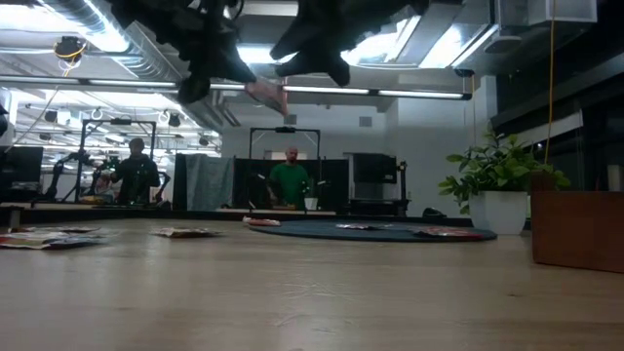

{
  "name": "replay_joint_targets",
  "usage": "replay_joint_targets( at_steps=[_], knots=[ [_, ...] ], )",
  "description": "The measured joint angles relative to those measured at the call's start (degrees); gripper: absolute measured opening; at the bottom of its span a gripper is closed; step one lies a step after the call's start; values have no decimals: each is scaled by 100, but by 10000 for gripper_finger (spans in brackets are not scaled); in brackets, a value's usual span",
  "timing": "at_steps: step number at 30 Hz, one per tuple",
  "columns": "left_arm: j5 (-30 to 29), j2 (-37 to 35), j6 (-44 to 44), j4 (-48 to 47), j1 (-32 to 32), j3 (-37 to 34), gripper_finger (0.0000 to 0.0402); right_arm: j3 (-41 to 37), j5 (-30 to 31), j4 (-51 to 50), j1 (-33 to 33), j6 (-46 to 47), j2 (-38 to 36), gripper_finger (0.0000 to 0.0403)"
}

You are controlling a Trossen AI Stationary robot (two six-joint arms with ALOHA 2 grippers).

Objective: Pick & Place Tea
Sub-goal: Put the red tea bag into the right section of the wooden organizer

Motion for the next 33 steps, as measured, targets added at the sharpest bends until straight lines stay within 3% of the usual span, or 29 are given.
replay_joint_targets(
  at_steps=[8,14,21,33],
  knots=[
    [-77,-304,1097,387,-79,0,2,-7,-282,-299,-35,937,-156,142],
    [-77,-1064,1257,660,84,-135,2,-7,17,-480,21,1548,-452,142],
    [-156,-1576,905,1959,-47,-600,2,-7,920,574,210,2233,-554,142],
    [-797,-1637,1154,3398,-354,-682,2,-4,1416,2001,209,2569,-509,142]
  ],
)
